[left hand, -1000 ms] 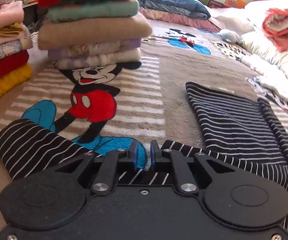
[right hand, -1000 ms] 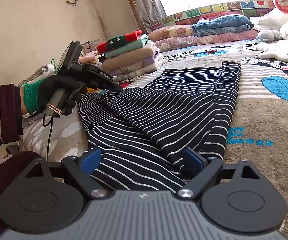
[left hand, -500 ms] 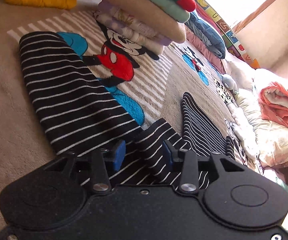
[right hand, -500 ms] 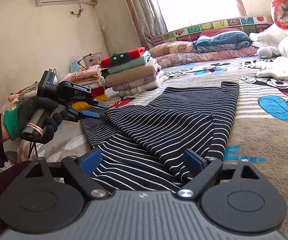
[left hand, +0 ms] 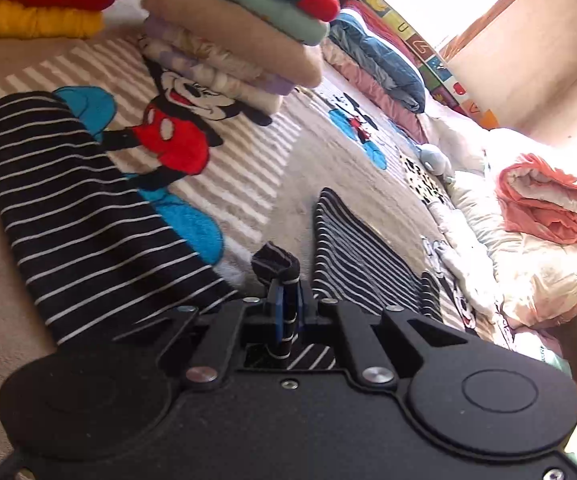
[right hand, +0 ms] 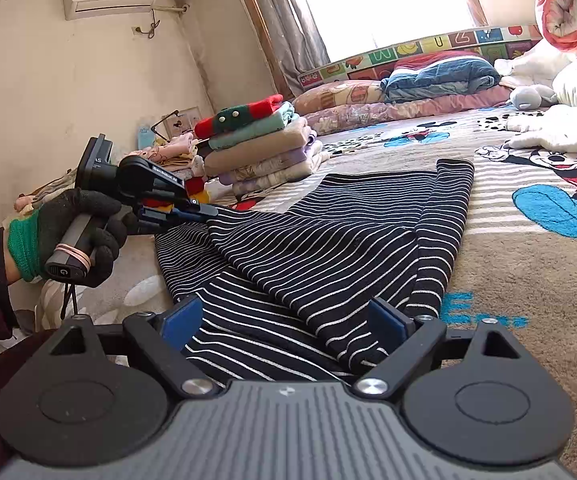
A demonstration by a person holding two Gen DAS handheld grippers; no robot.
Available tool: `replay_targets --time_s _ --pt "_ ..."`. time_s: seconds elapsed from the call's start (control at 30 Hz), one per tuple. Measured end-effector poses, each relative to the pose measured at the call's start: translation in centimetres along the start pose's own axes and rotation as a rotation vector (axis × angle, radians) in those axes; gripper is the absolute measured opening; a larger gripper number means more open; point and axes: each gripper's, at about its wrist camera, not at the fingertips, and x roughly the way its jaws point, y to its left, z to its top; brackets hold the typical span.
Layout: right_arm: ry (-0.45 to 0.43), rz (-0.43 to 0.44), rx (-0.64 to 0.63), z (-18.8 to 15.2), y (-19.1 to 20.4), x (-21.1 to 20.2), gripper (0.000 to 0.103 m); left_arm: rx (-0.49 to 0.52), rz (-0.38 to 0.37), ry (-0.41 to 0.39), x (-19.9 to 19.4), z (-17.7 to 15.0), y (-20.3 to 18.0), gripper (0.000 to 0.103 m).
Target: Fold clothes
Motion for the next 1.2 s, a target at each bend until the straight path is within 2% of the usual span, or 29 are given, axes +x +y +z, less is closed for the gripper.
replay_targets --time_s 0.17,0.5,0.83,1.2 --pt "0.005 -0.005 0.011 0.0 -0.6 -0.1 0.089 0.003 -0.080 -0.013 0.6 1.5 -4.5 0.004" --pt "0.007 0.010 0.055 -0.2 -2.2 -1.0 0.089 0.074 -0.163 0.019 5.7 2.7 -13.8 0.004" --pt "0.060 0.053 0.060 -0.9 -2.5 -0.8 0.089 0.060 -0.172 0.076 11.3 1.8 -18.2 0.004" --pt "0.064 0.086 0.118 -1.1 -3.4 -1.0 0.089 0.044 -0.154 0.113 15.8 1.3 -20.0 0.004"
